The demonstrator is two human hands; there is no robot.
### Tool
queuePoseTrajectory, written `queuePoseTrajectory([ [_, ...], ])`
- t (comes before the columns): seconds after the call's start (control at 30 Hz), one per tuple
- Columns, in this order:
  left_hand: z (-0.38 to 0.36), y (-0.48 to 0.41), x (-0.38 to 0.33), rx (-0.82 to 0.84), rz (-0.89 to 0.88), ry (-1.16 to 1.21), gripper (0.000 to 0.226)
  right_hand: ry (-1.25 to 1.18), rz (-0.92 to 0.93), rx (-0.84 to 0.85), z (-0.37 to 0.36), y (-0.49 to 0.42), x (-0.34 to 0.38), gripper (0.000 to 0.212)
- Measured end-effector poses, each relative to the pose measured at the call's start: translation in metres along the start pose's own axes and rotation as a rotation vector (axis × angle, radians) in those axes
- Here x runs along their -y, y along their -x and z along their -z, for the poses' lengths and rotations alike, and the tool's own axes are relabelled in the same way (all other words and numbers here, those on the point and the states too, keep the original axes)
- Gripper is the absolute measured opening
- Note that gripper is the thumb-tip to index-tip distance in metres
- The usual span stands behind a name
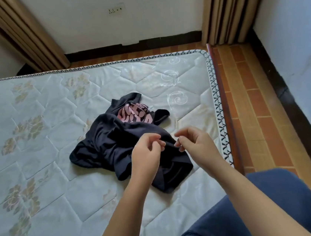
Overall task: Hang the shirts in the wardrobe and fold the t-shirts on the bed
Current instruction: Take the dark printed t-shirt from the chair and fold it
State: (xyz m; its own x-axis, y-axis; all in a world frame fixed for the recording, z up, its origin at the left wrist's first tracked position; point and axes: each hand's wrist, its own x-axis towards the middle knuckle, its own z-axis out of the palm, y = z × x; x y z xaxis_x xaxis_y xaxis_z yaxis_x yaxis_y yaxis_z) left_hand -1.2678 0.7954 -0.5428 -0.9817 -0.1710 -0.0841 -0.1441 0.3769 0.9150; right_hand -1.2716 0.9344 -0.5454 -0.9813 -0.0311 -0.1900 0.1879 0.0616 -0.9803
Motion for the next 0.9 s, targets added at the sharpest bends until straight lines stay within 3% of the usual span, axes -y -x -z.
queuePoseTrajectory([
  [0.23,0.045,-0.010,0.081,-0.039,0.040,-0.340,0.021,0.090,-0.047,0.022,-0.057,-0.005,-0.028,0.023],
  [0.5,0.053,-0.036,0.137,0.081,0.072,-0.946,0.052,0.180,-0.096,0.081,-0.079,-0.013,-0.041,0.020],
  [0.6,0.054,-0.043,0.145,0.123,0.115,-1.073,0.040,0.192,-0.088,0.077,-0.079,-0.017,-0.039,0.022],
  [0.7,0.055,-0.049,0.144,0.125,0.163,-0.978,0.018,0.198,-0.082,0.081,-0.078,-0.021,-0.038,0.023],
  [0.8,0.055,-0.050,0.126,0.051,0.227,-0.628,0.005,0.206,-0.076,0.084,-0.076,-0.025,-0.038,0.021],
  [0.9,0.048,-0.046,0.086,0.039,0.176,-0.290,0.003,0.221,-0.047,0.097,-0.073,-0.029,-0.034,0.015],
])
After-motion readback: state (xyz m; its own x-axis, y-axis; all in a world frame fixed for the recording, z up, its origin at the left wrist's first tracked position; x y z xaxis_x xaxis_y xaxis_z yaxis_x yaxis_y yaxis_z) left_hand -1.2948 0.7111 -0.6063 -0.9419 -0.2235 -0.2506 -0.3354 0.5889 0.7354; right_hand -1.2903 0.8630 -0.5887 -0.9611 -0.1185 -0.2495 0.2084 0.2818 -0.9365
